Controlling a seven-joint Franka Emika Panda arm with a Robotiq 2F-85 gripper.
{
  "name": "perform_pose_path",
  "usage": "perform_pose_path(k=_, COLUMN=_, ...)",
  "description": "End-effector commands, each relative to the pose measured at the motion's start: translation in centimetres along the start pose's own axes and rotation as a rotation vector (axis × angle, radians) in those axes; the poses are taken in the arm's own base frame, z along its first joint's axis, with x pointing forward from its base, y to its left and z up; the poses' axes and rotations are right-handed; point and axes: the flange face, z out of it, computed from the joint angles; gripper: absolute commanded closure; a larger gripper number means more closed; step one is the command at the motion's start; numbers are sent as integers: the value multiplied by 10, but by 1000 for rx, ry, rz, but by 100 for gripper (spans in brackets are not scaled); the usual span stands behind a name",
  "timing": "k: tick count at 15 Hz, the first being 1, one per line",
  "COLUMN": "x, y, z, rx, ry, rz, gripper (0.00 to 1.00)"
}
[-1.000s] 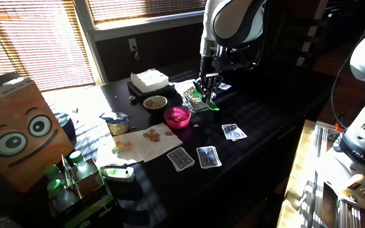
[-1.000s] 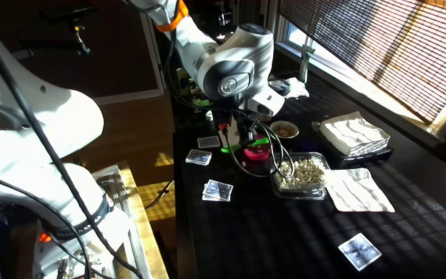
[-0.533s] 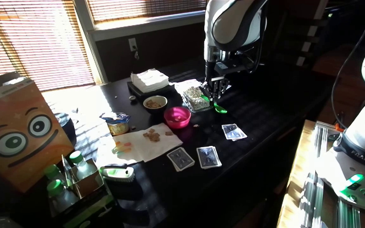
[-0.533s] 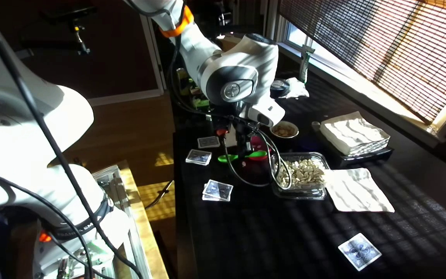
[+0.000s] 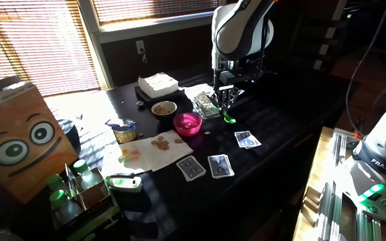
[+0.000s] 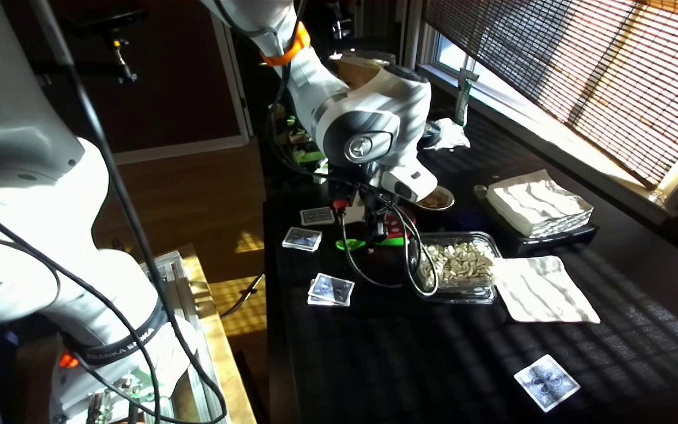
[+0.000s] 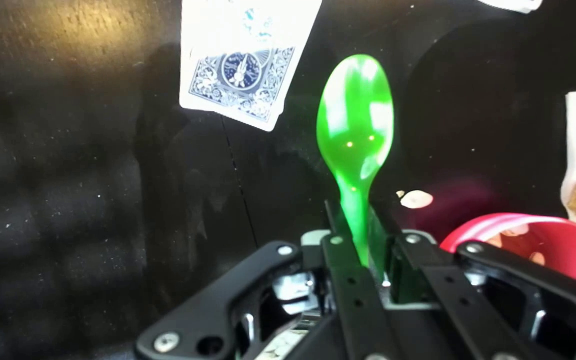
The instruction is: Put the white object on the green spoon, then put the spoon in the pink bowl
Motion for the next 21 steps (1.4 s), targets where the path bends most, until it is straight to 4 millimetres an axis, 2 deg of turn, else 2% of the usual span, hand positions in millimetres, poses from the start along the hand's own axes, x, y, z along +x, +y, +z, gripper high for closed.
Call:
perform_pose_path(k=1, x=12, y=-12, z=9, rx=39, ry=-5, rz=49, gripper=96)
perform_pose_path(k=5, x=18, y=-16, z=19, rx=56, ry=-21, rz=83, gripper=96)
perform_pose_path(k=13, x=29, y=-8, z=40, rx=47, ry=-28, rz=113, gripper=96)
perform_pose_path(k=21, x=34, y=-10, z=58, rx=36, ry=-53, rz=104, gripper=96)
